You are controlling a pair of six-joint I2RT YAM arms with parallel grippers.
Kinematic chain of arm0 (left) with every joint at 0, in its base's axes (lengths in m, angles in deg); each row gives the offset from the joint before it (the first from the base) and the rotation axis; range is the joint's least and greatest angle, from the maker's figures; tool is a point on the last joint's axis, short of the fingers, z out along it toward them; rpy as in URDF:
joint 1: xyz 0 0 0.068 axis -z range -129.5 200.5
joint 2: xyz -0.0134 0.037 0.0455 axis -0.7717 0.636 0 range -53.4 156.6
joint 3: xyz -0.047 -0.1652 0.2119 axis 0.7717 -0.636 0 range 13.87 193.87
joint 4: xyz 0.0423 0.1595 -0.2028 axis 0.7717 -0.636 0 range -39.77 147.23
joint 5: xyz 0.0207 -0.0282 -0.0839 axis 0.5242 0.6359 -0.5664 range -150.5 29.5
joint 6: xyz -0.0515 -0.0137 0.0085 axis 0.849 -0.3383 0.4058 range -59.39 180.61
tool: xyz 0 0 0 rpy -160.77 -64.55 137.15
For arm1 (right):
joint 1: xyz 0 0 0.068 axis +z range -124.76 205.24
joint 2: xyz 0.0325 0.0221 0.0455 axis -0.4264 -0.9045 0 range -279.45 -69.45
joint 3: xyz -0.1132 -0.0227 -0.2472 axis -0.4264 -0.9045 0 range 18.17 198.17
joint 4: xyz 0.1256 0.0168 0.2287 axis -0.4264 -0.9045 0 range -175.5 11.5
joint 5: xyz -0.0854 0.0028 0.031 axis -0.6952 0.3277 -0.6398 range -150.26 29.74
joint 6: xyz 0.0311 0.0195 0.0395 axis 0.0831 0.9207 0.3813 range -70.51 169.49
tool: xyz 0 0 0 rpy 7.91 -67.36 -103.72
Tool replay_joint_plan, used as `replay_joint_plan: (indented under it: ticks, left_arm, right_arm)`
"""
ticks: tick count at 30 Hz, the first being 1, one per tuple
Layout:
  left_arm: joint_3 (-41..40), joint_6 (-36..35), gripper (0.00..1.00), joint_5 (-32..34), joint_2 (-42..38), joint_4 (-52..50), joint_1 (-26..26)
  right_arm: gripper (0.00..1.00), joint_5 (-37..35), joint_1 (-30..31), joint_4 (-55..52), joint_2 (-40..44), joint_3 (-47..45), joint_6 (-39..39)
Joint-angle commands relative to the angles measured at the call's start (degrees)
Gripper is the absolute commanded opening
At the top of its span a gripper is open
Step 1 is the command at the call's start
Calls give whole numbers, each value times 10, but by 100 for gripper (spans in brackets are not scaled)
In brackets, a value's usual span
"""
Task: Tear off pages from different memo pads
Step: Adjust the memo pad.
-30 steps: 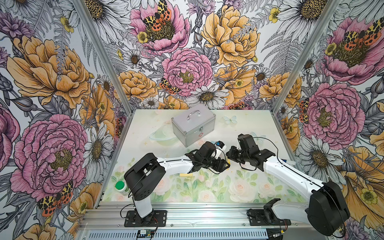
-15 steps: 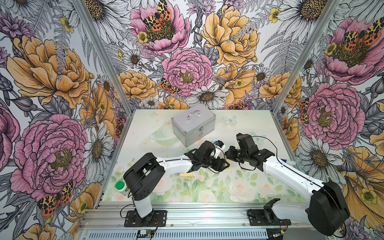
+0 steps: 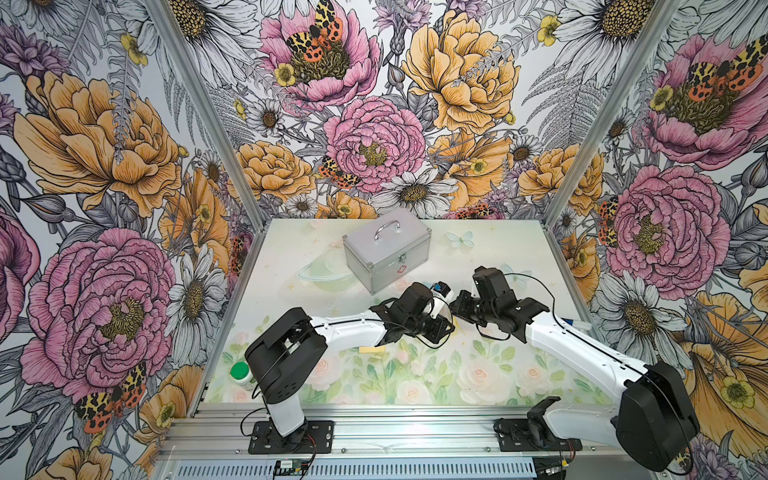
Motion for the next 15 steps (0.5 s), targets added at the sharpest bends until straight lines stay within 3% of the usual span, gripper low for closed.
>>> replay_joint_plan:
  ticks: [1,5,8,12,15]
  left_arm:
    - [11,-15,0,97,1,-56,-5]
    - [16,-20,0,106,-4,-62,4]
    - [22,-10,0,123,-1,-75,2]
    - [22,11,0,103,7,-85,-19]
    - [18,34,0,67,10,-86,-46]
  right_arm:
    - [0,18,8,-9,19,-5,34]
    - [1,9,7,-9,15,-9,31]
    - [19,10,-3,-12,6,-7,12]
    - [30,7,-30,-45,14,17,-33]
    - [42,-20,-39,-86,30,49,-113]
